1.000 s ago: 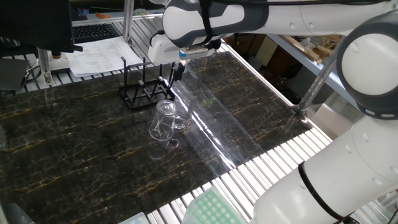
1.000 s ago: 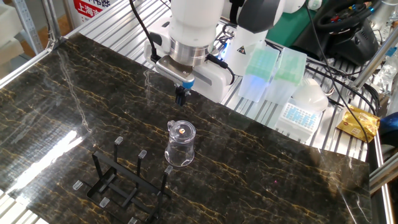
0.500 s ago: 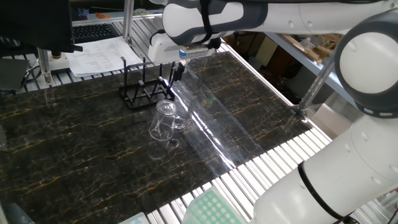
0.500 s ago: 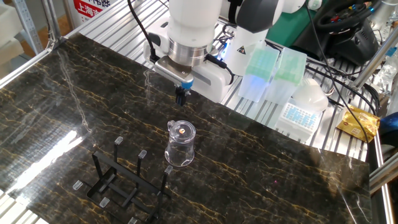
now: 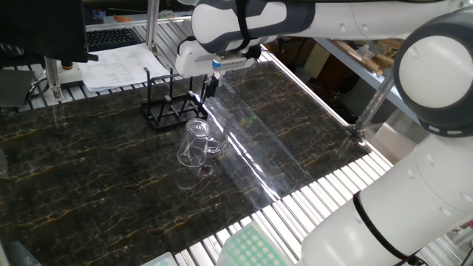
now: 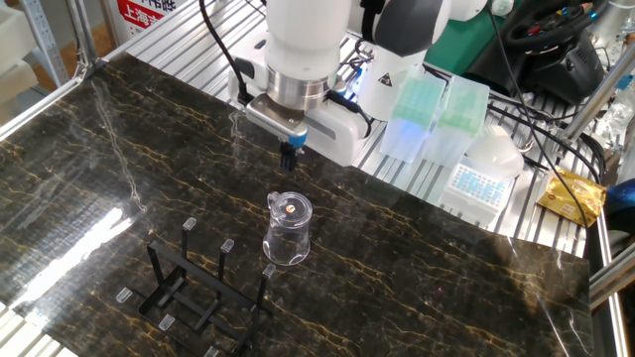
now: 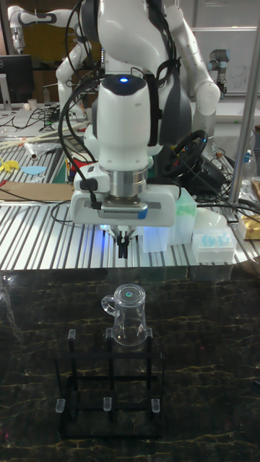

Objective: Put the cup on the cup rack

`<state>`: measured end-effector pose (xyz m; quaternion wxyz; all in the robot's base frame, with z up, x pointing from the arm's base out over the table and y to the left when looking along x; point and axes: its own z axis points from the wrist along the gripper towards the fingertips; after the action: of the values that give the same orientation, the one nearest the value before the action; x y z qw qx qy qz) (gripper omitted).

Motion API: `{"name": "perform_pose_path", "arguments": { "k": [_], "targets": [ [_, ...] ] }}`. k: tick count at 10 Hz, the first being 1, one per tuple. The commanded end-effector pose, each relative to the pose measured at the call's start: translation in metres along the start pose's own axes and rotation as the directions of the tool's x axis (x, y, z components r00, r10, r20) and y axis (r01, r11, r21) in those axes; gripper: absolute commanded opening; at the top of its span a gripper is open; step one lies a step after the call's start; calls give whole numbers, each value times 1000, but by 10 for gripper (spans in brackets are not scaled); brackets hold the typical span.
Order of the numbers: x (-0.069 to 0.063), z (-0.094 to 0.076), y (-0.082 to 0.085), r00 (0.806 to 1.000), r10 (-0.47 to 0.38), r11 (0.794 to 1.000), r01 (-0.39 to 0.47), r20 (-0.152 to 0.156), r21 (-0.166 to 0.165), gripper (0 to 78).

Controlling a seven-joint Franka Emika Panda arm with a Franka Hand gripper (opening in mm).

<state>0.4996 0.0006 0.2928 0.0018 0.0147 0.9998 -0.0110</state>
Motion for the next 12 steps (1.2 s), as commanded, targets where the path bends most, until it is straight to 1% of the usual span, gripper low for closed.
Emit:
{"name": "perform_pose_path", "arguments": {
  "k": [1,2,3,4,5,6,8,9,11,12],
  "targets": [
    [-2,9,2,1000,-1,1000,1,-2,-10,0],
    [-3,11,2,1000,0,1000,0,-3,-10,0],
    [-4,18,4,1000,5,1000,-5,-7,-13,0],
    [-4,20,4,1000,6,1000,-6,-7,-14,0],
    [-6,26,4,1000,15,1000,-15,-7,-14,0],
    [-9,28,3,1000,14,1000,-15,-13,-18,0],
    [-17,29,1,998,11,1000,-12,-68,-20,0],
    [-19,33,1,998,10,1000,-11,-68,-22,0],
    [-20,43,2,998,10,1000,-11,-58,-19,0],
    [-20,44,2,998,10,1000,-11,-58,-17,0]
  ]
}}
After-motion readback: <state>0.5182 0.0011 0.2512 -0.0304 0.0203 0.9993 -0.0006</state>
